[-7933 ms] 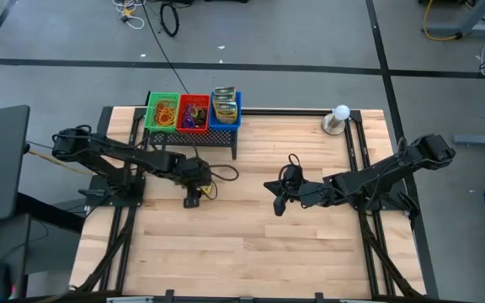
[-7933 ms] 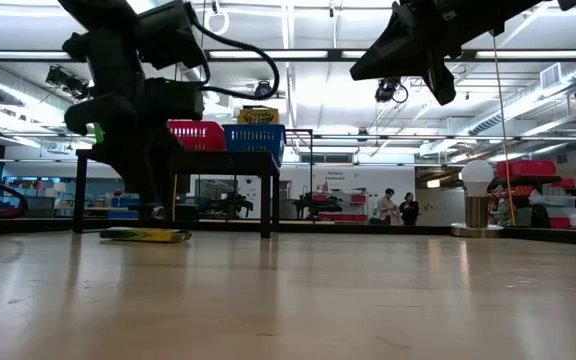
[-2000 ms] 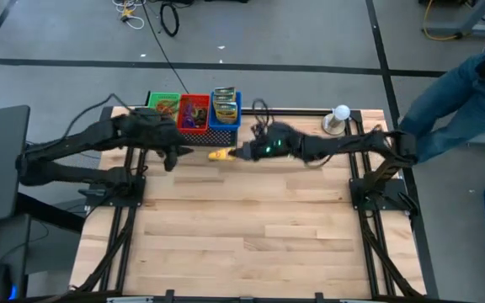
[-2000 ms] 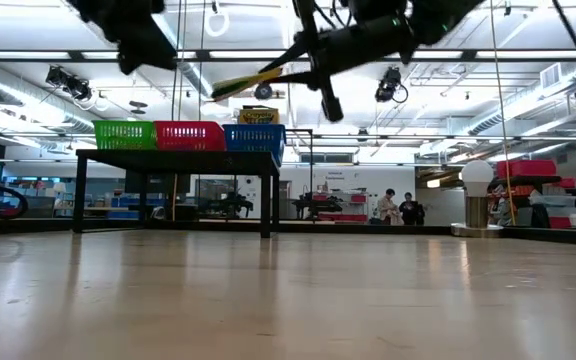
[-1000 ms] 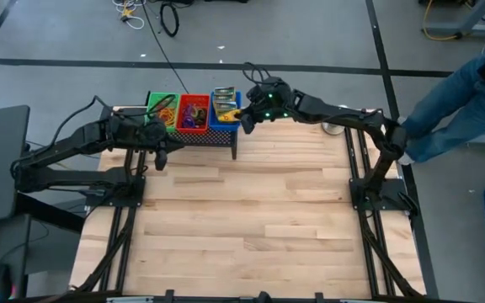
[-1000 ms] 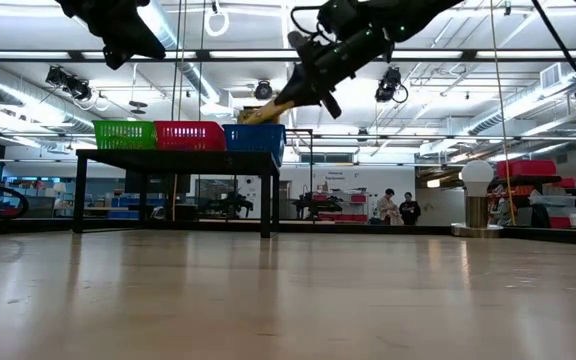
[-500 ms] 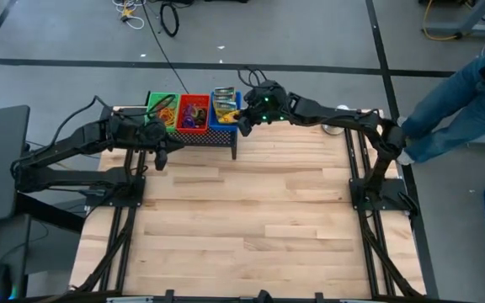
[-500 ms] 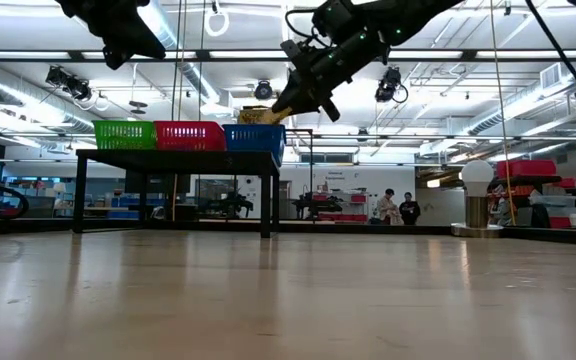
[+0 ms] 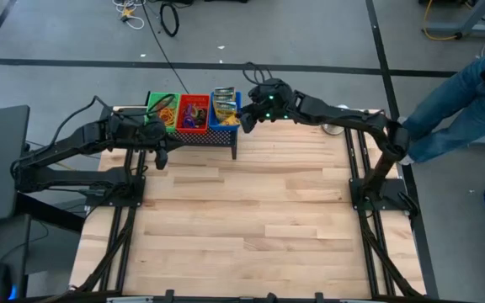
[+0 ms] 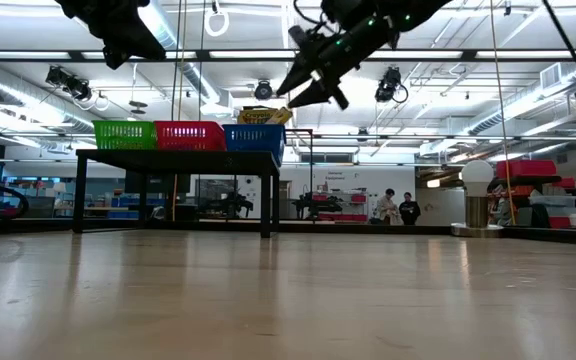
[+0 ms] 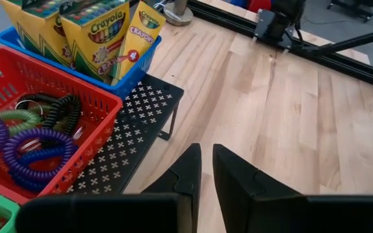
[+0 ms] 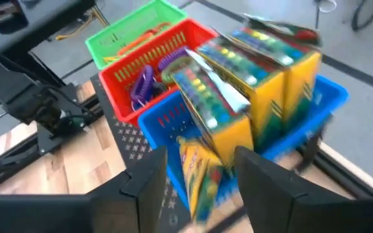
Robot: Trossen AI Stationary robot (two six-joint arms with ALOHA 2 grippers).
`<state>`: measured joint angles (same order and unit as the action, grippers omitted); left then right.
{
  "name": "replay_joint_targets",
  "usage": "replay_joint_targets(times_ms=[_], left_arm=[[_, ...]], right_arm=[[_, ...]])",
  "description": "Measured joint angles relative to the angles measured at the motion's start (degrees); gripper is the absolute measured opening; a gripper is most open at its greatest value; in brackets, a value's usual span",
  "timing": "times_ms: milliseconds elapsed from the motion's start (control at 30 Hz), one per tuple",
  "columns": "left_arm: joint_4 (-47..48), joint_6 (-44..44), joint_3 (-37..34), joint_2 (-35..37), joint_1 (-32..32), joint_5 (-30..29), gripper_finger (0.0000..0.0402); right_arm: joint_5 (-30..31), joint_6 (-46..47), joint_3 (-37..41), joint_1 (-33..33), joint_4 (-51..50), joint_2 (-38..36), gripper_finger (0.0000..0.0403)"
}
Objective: Pick & Place Office Desk Supplies
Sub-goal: Return to Home Position
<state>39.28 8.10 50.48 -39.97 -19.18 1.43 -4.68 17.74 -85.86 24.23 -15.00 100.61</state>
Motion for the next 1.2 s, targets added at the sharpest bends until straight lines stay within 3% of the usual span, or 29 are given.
replay_joint_targets(times_ms=[167,400,1033,1200], left_arm=[[-0.1,0.0,0.0,0.4,0.0,0.1,0.0043],[0.0,0.0,0.0,0.3,0.0,0.1,0.0029],[-2.2,1.4,0.0,0.5,0.0,-0.6,0.0011],[-10.5,-0.8,-1.6,0.7,0.1,-0.7,0.0008]], right_arm=[[2.1,1.6,0.0,0.0,-6.9,-3.0,0.0158],[-0.4,3.0,0.0,-1.1,-7.7,-1.1,0.0014],[-0.1,3.6,0.0,-1.2,-5.6,-1.1,0.0024],[-0.2,-3.0,0.0,-1.7,-6.0,-4.9,0.0006]])
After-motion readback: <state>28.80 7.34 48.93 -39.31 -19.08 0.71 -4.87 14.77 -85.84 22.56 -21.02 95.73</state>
